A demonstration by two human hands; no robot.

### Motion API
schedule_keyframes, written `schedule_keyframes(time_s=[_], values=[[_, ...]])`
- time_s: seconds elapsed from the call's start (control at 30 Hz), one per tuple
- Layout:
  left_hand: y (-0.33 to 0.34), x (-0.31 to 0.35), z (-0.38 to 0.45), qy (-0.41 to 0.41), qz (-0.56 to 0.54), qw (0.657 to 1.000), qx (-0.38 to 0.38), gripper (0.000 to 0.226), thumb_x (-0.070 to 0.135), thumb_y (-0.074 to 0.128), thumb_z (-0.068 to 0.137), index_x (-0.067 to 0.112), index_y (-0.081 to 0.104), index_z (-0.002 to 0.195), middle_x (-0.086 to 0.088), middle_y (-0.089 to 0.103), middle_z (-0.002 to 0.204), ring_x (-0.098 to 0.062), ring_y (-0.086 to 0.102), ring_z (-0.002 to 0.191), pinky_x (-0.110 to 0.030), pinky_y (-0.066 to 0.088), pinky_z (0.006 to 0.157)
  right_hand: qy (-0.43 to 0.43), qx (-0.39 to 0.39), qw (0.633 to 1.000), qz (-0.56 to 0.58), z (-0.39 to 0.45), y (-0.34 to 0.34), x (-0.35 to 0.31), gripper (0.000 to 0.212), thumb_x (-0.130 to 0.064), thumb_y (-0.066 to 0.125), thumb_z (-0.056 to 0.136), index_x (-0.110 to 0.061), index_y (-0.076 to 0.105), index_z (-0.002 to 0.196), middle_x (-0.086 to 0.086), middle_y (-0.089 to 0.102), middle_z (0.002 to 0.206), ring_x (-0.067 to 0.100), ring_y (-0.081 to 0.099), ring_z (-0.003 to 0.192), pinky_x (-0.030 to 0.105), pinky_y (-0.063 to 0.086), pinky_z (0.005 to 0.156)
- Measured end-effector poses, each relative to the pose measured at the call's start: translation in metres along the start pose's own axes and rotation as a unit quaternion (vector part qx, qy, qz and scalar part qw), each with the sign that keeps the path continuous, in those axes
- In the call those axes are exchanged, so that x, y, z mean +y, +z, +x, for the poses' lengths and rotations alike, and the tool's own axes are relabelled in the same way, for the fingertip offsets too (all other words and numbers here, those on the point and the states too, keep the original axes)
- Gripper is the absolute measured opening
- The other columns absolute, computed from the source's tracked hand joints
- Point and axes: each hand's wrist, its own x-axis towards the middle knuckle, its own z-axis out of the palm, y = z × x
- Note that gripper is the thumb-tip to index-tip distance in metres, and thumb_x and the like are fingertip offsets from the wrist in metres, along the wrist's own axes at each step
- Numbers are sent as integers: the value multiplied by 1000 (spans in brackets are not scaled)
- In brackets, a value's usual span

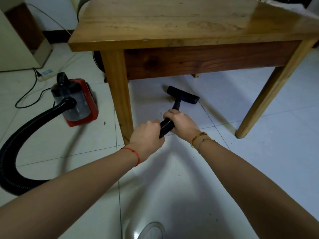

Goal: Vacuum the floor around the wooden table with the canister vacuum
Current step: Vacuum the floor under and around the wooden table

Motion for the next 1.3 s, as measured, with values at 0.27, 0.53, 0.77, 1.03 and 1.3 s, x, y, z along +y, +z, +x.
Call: schedule_keyframes(time_s=[0.27,0.53,0.77,1.03,1.3], values=[[-4,1,-58,6,29,1000,-10,17,26,53,86,16,43,96,0,49,72,-21,50,59,-28,39,53,-18,0,999,-32,-41,8,-33,20,-10,62,84,-6,57,103,13,55,106,34,58,88,42,53,74],[-2,5,-77,23,61,998,-19,20,28,52,87,15,45,101,1,47,71,-21,49,59,-28,42,53,-18,14,999,-27,-65,13,-40,21,-7,64,81,-5,57,102,14,55,104,34,58,88,43,55,73],[6,17,-53,29,56,998,-17,20,26,51,89,14,45,103,0,48,77,-21,47,61,-29,37,54,16,27,999,-26,-58,15,-17,22,-2,62,82,-5,57,102,18,52,122,36,58,97,42,55,74],[15,33,-15,49,30,998,-15,19,24,50,90,13,44,103,-3,53,79,-22,47,62,-29,37,55,37,31,998,-48,-44,0,17,27,2,59,81,-3,57,108,17,52,118,38,58,96,44,54,78],[-3,29,-38,52,33,998,-11,19,26,51,88,15,44,101,0,47,75,-21,47,62,-30,38,55,17,39,999,-34,-58,-9,-2,27,2,61,80,-3,58,106,17,55,112,38,58,89,44,54,72]])
